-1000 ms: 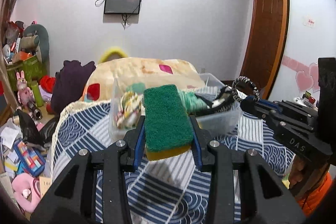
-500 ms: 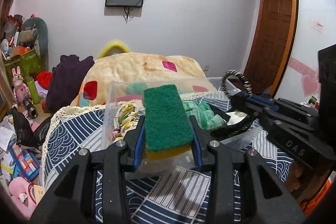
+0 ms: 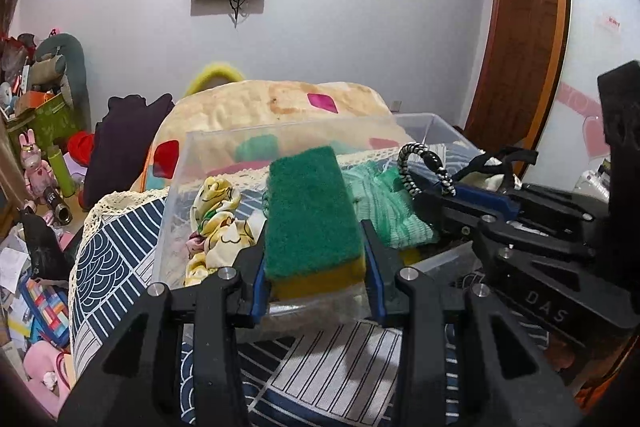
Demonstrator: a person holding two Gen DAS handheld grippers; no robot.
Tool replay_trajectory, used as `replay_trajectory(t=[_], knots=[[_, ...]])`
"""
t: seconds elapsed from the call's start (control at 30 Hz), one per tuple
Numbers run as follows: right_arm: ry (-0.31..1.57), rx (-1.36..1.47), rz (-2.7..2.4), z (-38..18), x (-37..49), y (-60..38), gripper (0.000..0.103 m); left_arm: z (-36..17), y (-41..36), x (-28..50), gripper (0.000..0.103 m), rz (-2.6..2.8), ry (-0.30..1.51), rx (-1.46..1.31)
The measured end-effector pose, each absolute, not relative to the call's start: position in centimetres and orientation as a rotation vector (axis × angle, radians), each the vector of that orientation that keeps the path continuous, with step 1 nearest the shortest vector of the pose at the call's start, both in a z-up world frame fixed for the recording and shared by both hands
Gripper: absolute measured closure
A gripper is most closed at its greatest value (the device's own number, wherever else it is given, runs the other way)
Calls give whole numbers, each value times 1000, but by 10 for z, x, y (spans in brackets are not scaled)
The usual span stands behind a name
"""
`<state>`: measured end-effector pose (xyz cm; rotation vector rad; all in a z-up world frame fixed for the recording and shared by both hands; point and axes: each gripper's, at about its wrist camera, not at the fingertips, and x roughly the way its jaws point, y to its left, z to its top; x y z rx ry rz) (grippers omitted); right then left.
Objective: Organize soft objects
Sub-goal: 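Grasp the green sponge with the left gripper while the right grasps the braided bracelet, drop both in box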
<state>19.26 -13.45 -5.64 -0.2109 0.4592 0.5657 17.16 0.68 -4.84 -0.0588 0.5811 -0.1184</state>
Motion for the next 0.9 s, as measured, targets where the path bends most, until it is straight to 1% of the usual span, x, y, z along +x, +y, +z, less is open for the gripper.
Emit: replay_trajectory(t=[0.1, 0.17, 0.2, 0.3, 0.37, 0.83, 0.9], knots=[[463, -224, 565, -56, 191, -135, 78, -47, 8, 167, 60, -117, 575, -56], [457, -228, 563, -56, 188, -136, 66, -46, 9, 162, 56, -120, 573, -58], [451, -231, 563, -55, 186, -137, 63, -45, 10, 160, 54, -120, 571, -59], [428, -242, 550, -53, 180, -141, 58, -44, 12, 152, 54, -120, 564, -58], [413, -234, 550, -50, 175, -145, 54, -41, 13, 146, 54, -121, 557, -61], [264, -178, 568, -7, 133, -177, 53, 13, 15, 81, 54, -129, 373, -87], [243, -175, 572, -3, 126, -179, 50, 20, 15, 71, 54, -134, 351, -85]])
